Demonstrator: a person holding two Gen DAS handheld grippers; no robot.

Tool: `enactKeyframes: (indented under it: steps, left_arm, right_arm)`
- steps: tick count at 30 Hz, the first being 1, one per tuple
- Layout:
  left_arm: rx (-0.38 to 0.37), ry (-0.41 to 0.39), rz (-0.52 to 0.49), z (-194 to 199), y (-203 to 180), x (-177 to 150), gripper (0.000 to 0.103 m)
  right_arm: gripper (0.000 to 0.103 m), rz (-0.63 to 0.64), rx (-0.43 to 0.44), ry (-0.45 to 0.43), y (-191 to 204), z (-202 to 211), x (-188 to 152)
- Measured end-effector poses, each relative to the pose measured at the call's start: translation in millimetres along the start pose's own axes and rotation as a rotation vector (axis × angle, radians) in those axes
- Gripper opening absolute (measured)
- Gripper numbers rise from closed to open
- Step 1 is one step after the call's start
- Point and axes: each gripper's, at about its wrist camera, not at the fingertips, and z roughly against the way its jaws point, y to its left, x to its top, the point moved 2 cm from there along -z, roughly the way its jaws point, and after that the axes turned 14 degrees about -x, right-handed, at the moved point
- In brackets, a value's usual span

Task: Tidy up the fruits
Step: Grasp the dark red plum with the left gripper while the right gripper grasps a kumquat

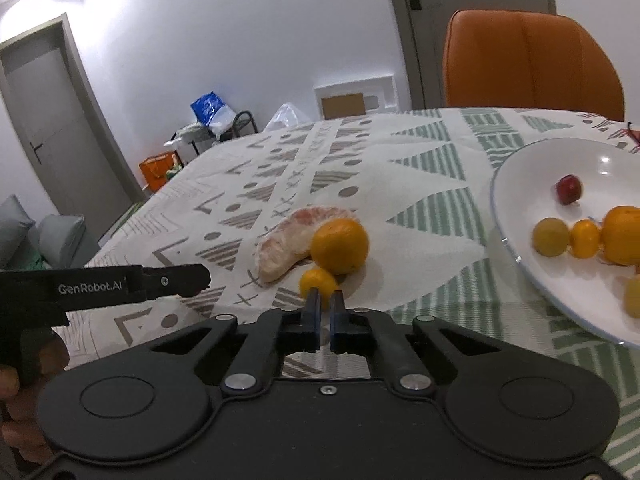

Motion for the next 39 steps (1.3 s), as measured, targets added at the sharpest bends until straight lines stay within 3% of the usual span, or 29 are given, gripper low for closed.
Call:
enactKeyframes:
  steps: [16, 20, 26, 30, 31, 32, 39]
  left_arm:
    - [-0.020, -0.001, -0.038, -1.9, -24.6, -0.9, 0.022]
    - [-0.011, -0.005, -0.029, 0.4, -18.6, -0.4, 0.022]
    - [0.010, -0.010, -0.004, 2.6, -3.5, 1.9, 0.022]
    - [0.017, -0.010, 0.007, 2.5, 3.1, 2.9, 0.022]
    - [0.019, -0.006, 0.007, 1.7, 3.7, 3.0, 0.022]
    - [0.021, -0.004, 0.004, 0.9, 3.6, 2.7, 0.022]
    - [0.021, -0.008, -0.013, -5.8, -9.2, 6.1, 0.022]
  right_arm:
    - [0.001, -0.038, 0.008, -0.029, -21.7, 15.0, -0.4]
    - [0.033, -0.048, 0.033, -0.019, -16.7, 8.0, 0.1]
    - [0.053, -0.024, 0.045, -0.017, -0.8, -2.4, 2.5]
    - [0.053, 0.001, 0.045, -0.002, 8.3, -15.5, 1.8]
    - [0.045, 0.015, 0.041, 0.005, 10.1, -18.5, 0.5]
    - [0.020, 0.029, 0.034, -0.005, 11.5, -18.9, -0.7]
    - [0.021, -0.002, 0.054, -0.019, -1.1, -6.1, 2.4]
